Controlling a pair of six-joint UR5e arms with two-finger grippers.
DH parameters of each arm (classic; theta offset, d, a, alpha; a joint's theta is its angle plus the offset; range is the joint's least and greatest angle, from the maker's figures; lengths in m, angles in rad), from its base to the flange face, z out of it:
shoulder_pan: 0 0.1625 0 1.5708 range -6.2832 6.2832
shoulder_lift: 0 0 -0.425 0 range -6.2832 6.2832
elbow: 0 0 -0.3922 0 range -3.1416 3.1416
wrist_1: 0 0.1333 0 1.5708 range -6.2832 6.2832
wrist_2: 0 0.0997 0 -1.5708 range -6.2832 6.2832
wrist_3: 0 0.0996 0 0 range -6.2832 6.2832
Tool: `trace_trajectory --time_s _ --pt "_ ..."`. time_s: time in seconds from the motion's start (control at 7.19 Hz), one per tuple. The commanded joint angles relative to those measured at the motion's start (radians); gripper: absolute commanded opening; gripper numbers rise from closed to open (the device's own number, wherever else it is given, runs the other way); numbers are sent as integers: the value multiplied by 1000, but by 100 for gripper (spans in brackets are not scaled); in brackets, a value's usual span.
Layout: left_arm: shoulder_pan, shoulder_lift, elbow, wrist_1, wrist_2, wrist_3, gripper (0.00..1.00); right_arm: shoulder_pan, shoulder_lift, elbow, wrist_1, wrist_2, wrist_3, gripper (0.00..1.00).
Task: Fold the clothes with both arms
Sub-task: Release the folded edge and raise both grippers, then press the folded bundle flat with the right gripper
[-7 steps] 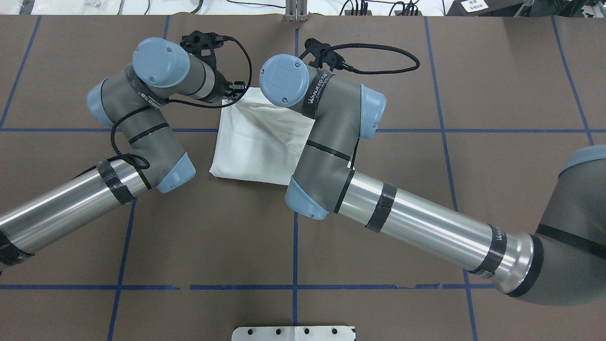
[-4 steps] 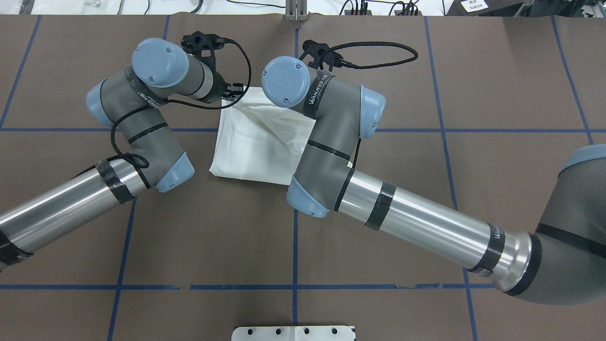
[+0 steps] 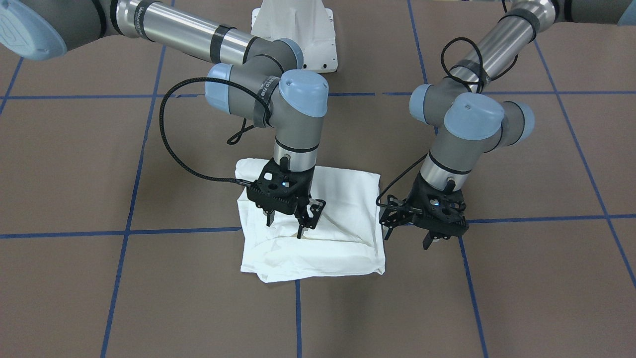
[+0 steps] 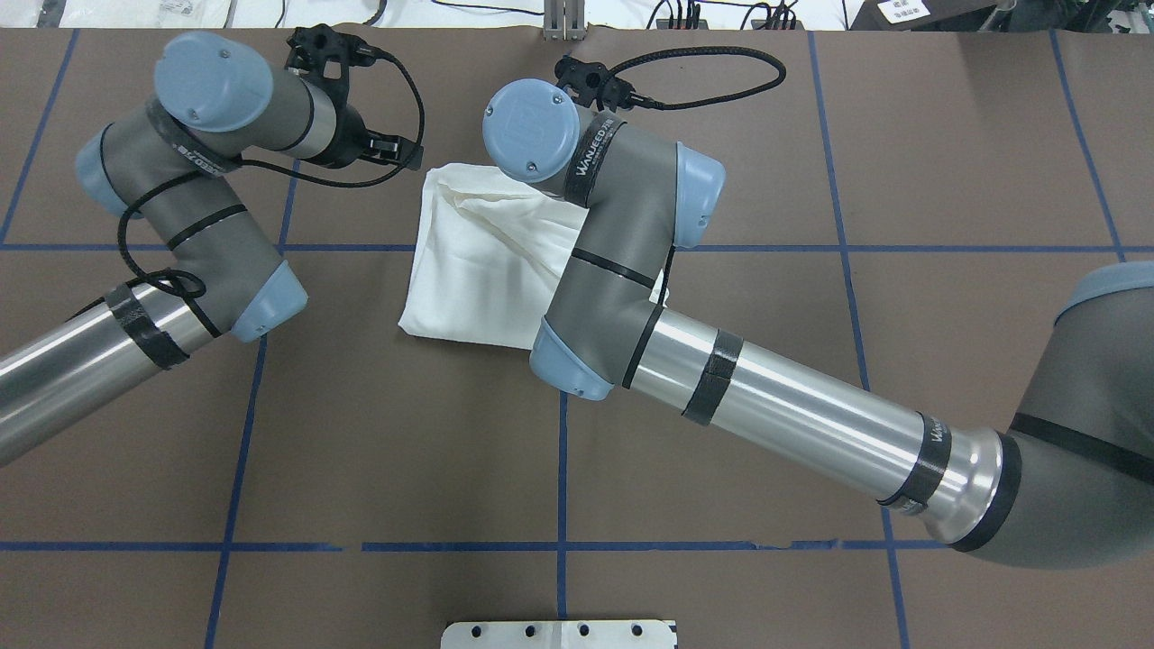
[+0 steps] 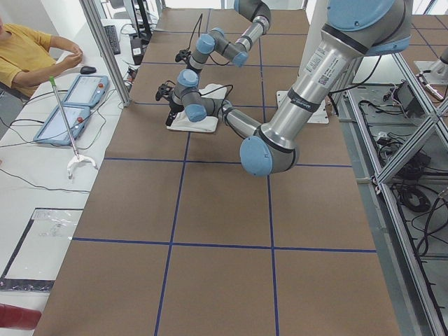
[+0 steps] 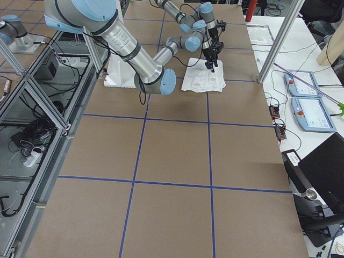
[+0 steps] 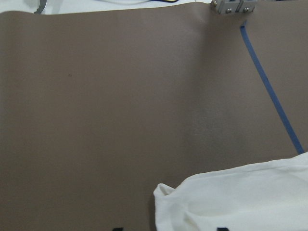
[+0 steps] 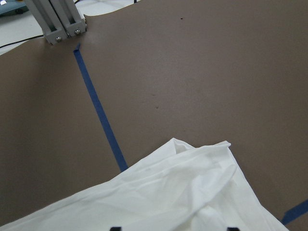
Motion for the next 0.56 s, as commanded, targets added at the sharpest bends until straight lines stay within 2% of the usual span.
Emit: trace_trajectory --time_s 0.0,0.42 --pt "-8 21 -21 0 -14 9 100 -33 -1 -27 32 -4 40 100" --pt "-8 21 -21 0 -12 6 100 -96 -2 -7 29 -4 -31 100"
